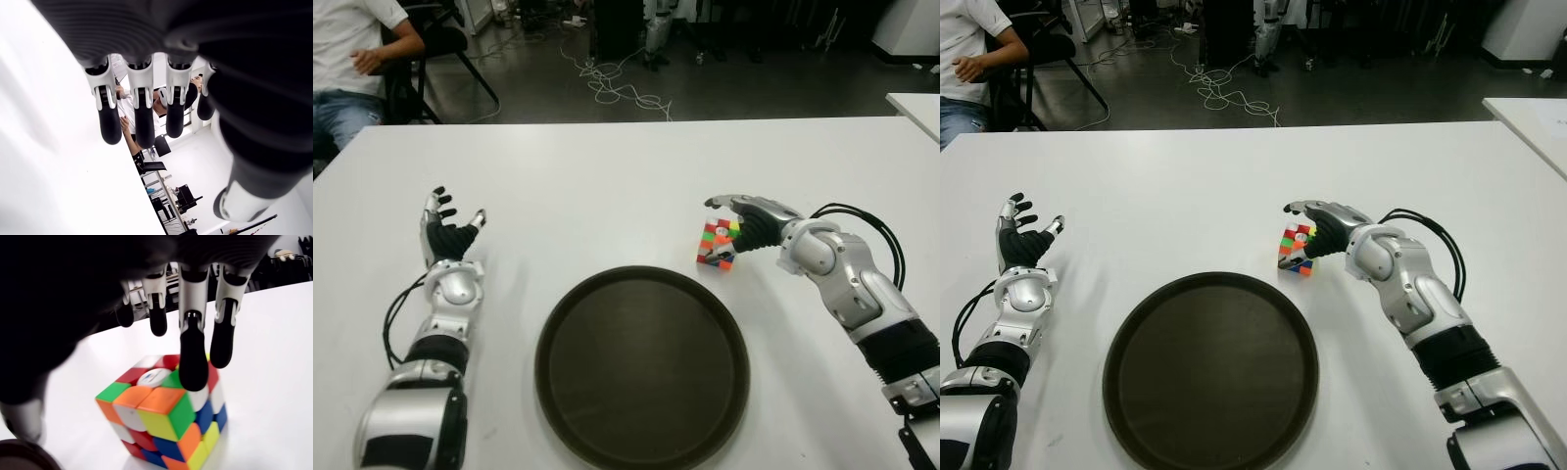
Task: Pick up the Rubik's Cube and put it in the plate
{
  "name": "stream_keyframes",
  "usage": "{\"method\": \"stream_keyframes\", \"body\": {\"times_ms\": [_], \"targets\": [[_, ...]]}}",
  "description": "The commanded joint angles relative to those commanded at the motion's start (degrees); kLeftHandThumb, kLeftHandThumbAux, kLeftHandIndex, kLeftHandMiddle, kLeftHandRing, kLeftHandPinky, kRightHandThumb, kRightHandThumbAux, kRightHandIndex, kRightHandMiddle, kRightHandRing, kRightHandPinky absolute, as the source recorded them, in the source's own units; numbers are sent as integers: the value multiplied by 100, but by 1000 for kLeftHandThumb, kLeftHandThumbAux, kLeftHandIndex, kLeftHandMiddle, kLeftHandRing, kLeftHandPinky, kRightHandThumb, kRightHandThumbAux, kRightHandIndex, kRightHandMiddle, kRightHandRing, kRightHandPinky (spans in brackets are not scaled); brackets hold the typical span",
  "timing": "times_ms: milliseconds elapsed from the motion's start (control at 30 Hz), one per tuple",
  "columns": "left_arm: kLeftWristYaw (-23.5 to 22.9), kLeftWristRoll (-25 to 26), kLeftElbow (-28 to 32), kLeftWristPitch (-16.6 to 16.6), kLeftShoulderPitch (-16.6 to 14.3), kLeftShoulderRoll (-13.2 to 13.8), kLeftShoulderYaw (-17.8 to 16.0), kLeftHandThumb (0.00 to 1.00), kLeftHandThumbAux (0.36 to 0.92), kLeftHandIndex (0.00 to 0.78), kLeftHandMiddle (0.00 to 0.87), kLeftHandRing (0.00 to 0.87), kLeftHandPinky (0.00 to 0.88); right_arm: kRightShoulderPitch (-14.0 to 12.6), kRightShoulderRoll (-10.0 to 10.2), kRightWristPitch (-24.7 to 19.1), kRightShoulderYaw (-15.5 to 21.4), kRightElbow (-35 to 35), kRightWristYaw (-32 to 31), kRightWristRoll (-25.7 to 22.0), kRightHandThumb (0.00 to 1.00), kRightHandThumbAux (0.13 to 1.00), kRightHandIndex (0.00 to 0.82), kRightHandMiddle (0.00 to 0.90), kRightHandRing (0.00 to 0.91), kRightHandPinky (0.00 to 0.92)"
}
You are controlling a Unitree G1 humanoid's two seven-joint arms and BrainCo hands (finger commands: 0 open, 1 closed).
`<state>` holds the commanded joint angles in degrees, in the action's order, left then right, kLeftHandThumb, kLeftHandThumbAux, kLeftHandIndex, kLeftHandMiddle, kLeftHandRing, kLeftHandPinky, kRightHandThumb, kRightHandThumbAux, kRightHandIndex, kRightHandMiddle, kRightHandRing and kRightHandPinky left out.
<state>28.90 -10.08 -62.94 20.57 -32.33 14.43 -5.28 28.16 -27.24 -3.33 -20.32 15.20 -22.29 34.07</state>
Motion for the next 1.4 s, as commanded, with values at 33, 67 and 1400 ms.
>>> {"method": "stream_keyframes", "body": {"times_ms": [33,67,1400], "targets": [[0,-2,2,0,0,0,2,79,768,135,199,222,273,4,23,-18,-2,19,1,-3,0,563,0,142,390,379],[0,-3,3,-1,0,0,3,78,770,137,205,235,294,7,38,-31,-4,32,4,-5,0,568,0,134,357,366],[-55,16,12,-16,-2,4,6,74,755,131,203,238,302,97,99,383,-48,273,144,-74,0,694,28,62,53,29]]}}
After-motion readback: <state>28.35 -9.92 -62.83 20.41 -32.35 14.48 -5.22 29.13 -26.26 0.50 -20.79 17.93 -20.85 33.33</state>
